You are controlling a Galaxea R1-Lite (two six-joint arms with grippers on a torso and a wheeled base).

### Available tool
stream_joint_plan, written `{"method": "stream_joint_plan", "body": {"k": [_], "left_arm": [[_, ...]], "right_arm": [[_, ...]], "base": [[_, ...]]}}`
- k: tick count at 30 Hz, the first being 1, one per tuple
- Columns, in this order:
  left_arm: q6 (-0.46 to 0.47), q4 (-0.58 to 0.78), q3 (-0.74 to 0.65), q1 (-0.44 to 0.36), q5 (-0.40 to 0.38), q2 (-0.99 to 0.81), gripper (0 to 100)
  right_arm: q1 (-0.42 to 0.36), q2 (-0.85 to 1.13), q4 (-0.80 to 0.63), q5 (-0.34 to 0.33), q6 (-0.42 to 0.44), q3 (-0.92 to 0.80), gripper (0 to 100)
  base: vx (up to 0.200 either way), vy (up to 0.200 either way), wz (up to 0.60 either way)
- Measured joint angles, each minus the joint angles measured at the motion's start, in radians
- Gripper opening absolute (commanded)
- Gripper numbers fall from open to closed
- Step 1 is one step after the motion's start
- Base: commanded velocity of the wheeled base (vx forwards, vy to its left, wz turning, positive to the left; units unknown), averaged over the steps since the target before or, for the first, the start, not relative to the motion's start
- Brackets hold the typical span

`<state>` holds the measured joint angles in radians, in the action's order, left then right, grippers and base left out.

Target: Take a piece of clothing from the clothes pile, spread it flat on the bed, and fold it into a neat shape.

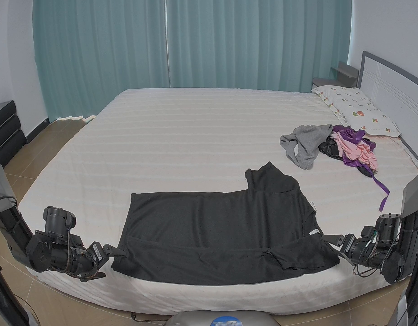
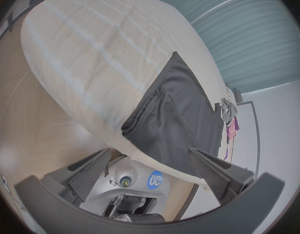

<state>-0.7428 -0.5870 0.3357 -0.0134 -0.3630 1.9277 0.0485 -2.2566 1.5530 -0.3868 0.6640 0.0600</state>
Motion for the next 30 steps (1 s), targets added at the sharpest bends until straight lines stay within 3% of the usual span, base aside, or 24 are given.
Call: {"method": "stream_joint_plan", "body": {"k": [13,19,30], "left_arm": [[-0.020,-0.001,0.005,0.000,0.001,-0.001,100],[-0.055,-0.002,0.016,-0.001,0.005,-0.004,100],[-0.056,-0.002,0.065,-0.004,0.007,-0.018,100]], "right_arm": [[0.007,0.046,0.000,0.005,0.008,0.012,100],[0.006,0.049,0.000,0.005,0.008,0.012,100],[0.000,0.051,0.000,0.007,0.007,0.006,100]], "base": [[0.015,0.000,0.00],[0.200,0.000,0.00],[0.000,0.000,0.00]]}}
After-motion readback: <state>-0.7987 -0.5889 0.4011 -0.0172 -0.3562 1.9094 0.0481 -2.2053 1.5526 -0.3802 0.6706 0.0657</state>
